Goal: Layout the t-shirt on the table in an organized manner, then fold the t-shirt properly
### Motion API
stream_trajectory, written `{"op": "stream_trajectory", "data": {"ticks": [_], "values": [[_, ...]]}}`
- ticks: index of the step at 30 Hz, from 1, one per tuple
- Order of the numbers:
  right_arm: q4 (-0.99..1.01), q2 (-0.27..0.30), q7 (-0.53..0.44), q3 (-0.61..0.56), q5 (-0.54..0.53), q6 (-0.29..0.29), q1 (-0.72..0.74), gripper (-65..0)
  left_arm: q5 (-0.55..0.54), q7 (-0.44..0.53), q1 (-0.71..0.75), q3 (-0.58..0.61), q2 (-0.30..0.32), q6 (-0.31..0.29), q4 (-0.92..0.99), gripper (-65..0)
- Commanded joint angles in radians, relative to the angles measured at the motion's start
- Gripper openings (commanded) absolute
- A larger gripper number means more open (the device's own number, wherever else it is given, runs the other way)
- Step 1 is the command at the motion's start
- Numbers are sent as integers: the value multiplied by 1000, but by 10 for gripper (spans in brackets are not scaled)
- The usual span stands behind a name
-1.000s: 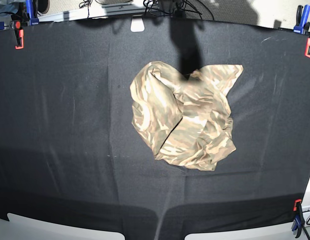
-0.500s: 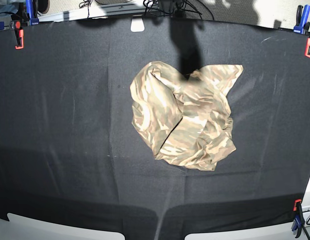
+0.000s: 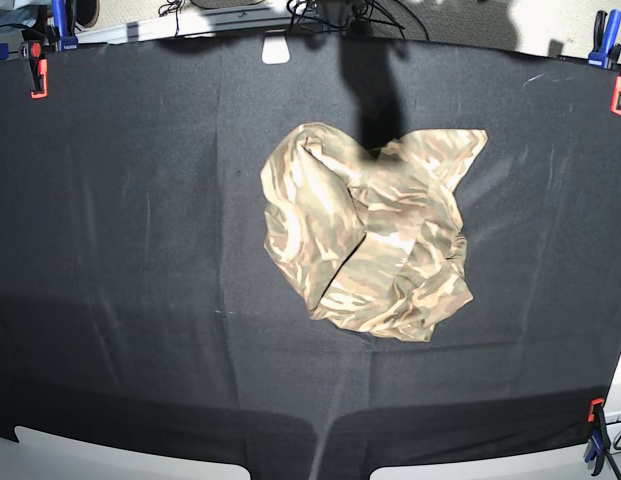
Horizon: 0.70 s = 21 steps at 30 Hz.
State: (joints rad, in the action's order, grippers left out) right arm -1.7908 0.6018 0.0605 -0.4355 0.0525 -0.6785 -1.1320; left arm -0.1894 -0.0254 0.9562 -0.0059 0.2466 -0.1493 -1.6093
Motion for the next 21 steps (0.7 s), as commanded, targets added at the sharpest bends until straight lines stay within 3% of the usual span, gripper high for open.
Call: {"op": "stream_trajectory", "data": {"ticks": [1,8,13,21], "values": [[-36,11,-18,10,40,-20,-18,-375,-5,-18,24,-1,3,-4,-39,-339],[-167,13,-6,76,105,-20,-18,-374,-135,-362,24,-1,3,-4,-256,-339],[-235,17,-3,131,106,-20,-18,-375,-134,-404,24,-1,3,-8,-394,-339],[-246,97,10,147,106,-20,-18,-374,-134,-403,8,-1,4,-8,-504,-339]]}}
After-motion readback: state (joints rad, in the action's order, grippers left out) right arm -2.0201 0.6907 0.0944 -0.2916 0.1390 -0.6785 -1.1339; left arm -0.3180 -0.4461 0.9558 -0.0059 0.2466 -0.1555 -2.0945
